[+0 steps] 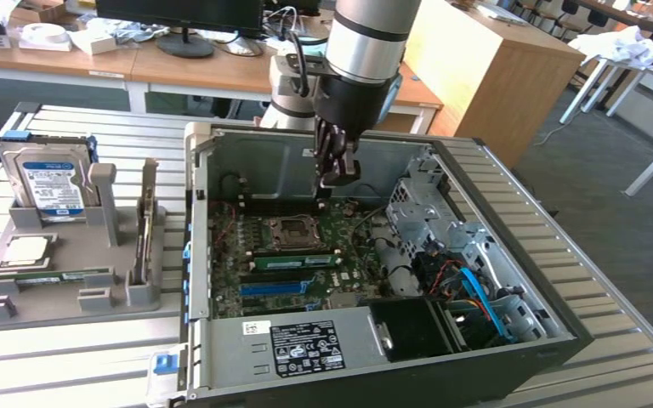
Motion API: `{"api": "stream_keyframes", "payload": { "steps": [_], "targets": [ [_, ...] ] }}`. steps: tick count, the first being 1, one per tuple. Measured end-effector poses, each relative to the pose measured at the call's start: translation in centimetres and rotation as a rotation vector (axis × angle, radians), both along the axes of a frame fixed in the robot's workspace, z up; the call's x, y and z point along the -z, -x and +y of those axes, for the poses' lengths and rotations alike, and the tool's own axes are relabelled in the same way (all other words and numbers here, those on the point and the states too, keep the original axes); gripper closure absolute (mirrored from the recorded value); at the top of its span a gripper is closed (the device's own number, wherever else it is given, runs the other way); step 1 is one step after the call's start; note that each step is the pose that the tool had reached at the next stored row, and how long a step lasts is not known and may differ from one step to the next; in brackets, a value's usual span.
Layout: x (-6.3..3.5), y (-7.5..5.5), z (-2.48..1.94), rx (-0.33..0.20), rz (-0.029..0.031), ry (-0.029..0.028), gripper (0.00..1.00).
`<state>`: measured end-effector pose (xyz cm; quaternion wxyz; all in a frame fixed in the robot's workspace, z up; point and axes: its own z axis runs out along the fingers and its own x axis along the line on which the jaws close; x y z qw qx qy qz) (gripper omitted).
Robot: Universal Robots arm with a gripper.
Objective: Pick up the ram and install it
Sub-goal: 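Press down the ram until it locks into place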
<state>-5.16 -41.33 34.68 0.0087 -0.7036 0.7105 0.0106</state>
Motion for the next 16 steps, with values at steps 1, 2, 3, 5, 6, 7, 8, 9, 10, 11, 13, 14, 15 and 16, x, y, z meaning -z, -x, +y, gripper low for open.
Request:
{"api": "stream_keyframes", "payload": {
  "steps": [1, 2, 3, 5, 6, 7, 8, 9, 10, 11, 13, 14, 15, 16],
  "targets": [
    [0.00, 0.00, 0.00, 0.009, 0.0000, 0.0001, 0.90],
    [0.01, 0.00, 0.00, 0.022, 0.0000, 0.0002, 0.90],
    [0.02, -0.01, 0.00, 0.037, 0.0000, 0.0000, 0.90],
    [0.03, 0.00, 0.00, 0.071, 0.0000, 0.0000, 0.90],
    [0.04, 0.00, 0.00, 0.088, 0.0000, 0.0000, 0.90],
    [0.05, 0.00, 0.00, 0.105, -0.0001, 0.0000, 0.90],
    [0.05, 0.00, 0.00, 0.122, 0.0000, 0.0000, 0.90],
    [0.06, 0.00, 0.00, 0.139, 0.0000, 0.0000, 0.90],
    [0.07, 0.00, 0.00, 0.157, -0.0001, 0.0000, 0.90],
    [0.07, 0.00, 0.00, 0.174, 0.0000, 0.0000, 0.90],
    [0.08, 0.00, 0.00, 0.208, -0.0001, 0.0000, 0.90],
    [0.09, 0.00, 0.00, 0.224, 0.0000, 0.0000, 0.90],
    [0.09, 0.00, 0.00, 0.241, -0.0001, 0.0000, 0.90],
    [0.10, 0.00, 0.00, 0.257, 0.0000, 0.0000, 0.90]
  ]
}}
